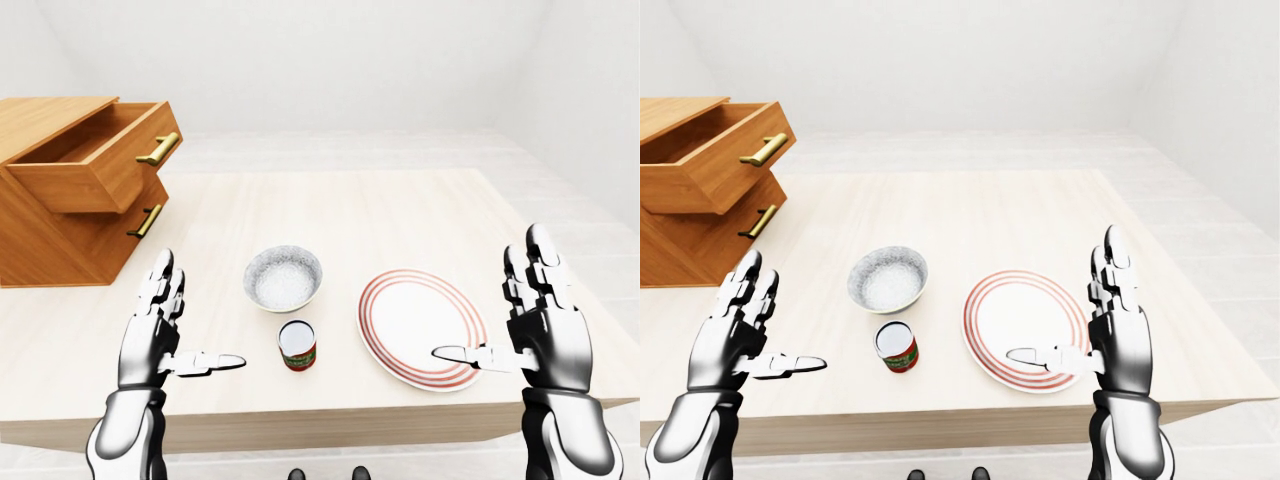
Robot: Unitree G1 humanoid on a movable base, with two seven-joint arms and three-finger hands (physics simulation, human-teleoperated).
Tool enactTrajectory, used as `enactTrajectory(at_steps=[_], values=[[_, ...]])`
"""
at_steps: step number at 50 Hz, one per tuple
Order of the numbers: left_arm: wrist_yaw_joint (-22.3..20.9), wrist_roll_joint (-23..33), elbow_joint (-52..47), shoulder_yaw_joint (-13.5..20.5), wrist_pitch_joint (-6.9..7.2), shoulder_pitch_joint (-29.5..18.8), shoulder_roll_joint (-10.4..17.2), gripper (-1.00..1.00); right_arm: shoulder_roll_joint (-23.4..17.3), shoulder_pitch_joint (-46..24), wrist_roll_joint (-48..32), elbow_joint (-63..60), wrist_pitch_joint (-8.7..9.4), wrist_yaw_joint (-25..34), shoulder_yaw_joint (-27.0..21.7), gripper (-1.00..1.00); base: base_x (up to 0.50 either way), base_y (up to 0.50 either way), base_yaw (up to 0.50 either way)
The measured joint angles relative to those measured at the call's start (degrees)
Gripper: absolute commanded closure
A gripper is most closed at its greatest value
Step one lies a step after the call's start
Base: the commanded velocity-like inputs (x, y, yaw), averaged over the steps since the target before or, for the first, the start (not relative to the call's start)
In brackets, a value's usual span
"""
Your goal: Put the bowl on the plate.
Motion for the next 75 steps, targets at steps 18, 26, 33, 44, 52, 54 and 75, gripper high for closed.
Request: enactTrajectory(at_steps=[18, 26, 33, 44, 52, 54, 75], values=[[-0.4, -0.19, -0.18, 0.36, 0.0, 0.31, -0.08, -1.0, 0.1, 0.28, 0.28, 0.2, 0.0, 0.0, 0.11, -1.0, 0.1, 0.0, 0.0], [-1.26, 0.26, 0.2, -0.23, 0.0, 0.24, 0.29, -1.0, 0.15, 0.69, 0.22, 0.34, 0.0, 0.54, 0.05, -1.0, 0.0, 0.0, 0.0], [-3.87, 3.38, 3.97, -2.63, -0.1, -2.05, 2.56, -1.0, 0.19, 0.83, 0.15, 0.7, 0.0, 0.94, -0.23, -1.0, 0.0, 0.0, 0.0], [-6.2, 14.41, 12.22, -6.76, -3.16, -8.23, 8.13, -1.0, -0.14, 0.02, 0.18, 2.43, 0.0, 1.16, -0.98, -1.0, 0.0, 0.0, 0.0], [-9.1, 25.04, 10.04, -7.9, -7.92, -7.5, 10.57, -1.0, -0.25, -0.35, -0.35, 2.47, 0.0, 0.99, -0.37, -1.0, 0.0, 0.0, 0.0], [-9.88, 27.95, 9.97, -8.06, -9.26, -7.61, 11.01, -1.0, -0.26, -0.3, -0.56, 2.43, 0.0, 0.95, -0.09, -1.0, 0.0, 0.0, 0.0], [-10.33, 53.91, 11.55, -9.41, -10.0, -12.71, 12.47, -1.0, -0.66, -0.28, -0.33, 4.75, -0.23, 1.07, -0.68, -1.0, 0.0, 0.0, 0.0]])
